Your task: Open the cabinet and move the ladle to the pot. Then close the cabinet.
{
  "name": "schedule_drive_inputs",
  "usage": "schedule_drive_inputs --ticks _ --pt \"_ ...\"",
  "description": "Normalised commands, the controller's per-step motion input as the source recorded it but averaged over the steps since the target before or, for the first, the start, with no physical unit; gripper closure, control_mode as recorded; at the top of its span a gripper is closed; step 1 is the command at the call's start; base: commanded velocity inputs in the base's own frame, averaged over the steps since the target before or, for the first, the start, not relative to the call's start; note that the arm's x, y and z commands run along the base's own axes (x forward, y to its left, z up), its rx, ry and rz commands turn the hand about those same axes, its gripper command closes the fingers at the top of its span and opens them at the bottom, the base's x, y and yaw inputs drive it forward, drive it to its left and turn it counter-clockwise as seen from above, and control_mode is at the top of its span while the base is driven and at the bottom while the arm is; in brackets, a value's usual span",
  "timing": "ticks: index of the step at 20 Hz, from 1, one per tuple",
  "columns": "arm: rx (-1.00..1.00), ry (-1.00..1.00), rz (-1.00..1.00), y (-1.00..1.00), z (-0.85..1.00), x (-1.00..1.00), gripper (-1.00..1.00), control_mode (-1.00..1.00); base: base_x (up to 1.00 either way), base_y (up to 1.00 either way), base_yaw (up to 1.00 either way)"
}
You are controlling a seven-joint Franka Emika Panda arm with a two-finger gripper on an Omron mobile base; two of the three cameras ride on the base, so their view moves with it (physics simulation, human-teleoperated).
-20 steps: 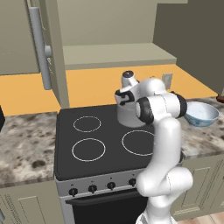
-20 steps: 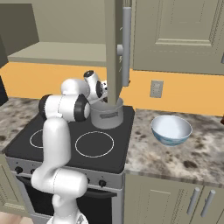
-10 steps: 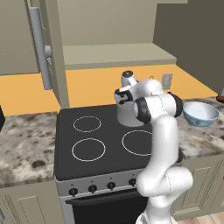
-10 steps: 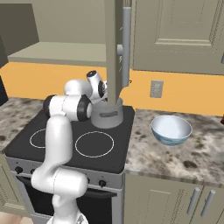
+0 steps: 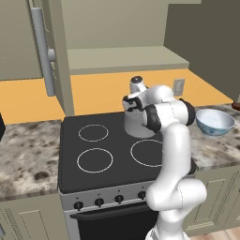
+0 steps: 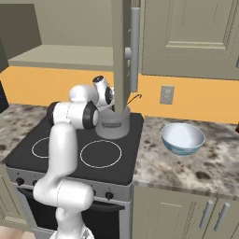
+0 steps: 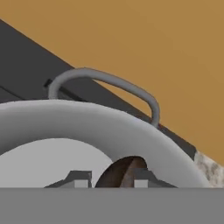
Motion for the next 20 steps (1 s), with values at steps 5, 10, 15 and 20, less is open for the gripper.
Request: schedule_drive_inputs --ticks 5,10,15,20 --pt "0.00 -0.04 0.00 -0.03 0.00 -0.36 -1.00 -1.00 0.00 0.00 0.00" --pt "0.00 -0.03 0.00 -0.01 0.14 -0.43 -1.00 -1.00 0.00 0.00 0.00" --pt "0.00 -0.03 0.00 0.00 0.34 -0.47 -1.00 -1.00 0.00 0.00 0.00" --pt "0.00 -0.03 0.00 0.00 0.42 -0.50 -1.00 -1.00 0.00 0.00 0.00"
